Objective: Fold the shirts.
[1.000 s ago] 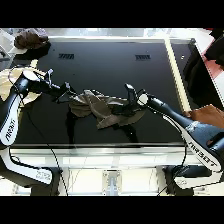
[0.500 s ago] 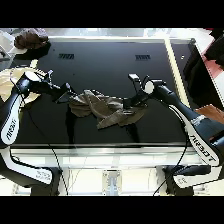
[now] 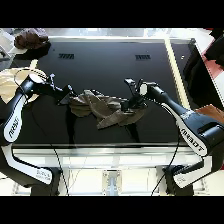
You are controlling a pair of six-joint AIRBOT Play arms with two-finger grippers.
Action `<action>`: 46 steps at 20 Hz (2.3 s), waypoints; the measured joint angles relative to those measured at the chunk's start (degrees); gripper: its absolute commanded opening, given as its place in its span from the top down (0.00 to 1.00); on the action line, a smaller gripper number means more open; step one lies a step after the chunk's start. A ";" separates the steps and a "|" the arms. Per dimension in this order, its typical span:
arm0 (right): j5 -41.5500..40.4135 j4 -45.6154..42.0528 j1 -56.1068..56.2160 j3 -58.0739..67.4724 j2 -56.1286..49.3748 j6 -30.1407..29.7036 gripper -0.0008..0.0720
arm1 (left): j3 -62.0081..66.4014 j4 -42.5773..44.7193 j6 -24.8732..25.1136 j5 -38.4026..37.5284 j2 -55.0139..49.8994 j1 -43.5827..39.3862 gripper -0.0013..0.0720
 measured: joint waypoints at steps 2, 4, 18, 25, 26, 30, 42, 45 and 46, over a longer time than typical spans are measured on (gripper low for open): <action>-0.66 1.27 0.20 0.37 -0.39 -0.55 0.24 | -0.02 -0.98 -0.04 1.40 -0.81 -0.83 0.03; -1.03 2.56 0.85 0.52 -0.90 -1.46 0.24 | -0.02 -1.75 -0.20 3.13 -1.31 -1.44 0.03; 9.88 -2.38 3.85 6.05 -2.47 -5.92 0.96 | 0.00 -11.69 3.61 6.32 -0.04 -0.87 0.97; 24.06 -10.69 3.89 24.55 11.54 -6.38 0.96 | 0.09 -23.67 19.06 -0.83 17.94 9.07 0.97; 25.83 -11.17 3.89 26.84 14.45 -6.03 0.96 | 0.09 -24.06 21.27 -2.45 21.97 10.27 0.97; 31.71 -11.78 3.96 33.62 27.34 -3.13 0.96 | 0.09 -24.37 25.59 -4.98 38.27 12.68 0.97; 43.87 -6.14 3.96 29.18 32.52 0.63 0.96 | 0.07 -6.73 27.32 -5.44 51.82 12.33 0.97; 38.05 -7.69 3.93 24.83 25.83 -2.19 0.96 | 0.09 -5.49 27.32 -7.61 42.14 7.87 0.97; 33.94 -8.72 3.93 24.02 23.08 -3.02 0.96 | 0.07 -5.29 27.32 -6.38 38.47 5.99 0.93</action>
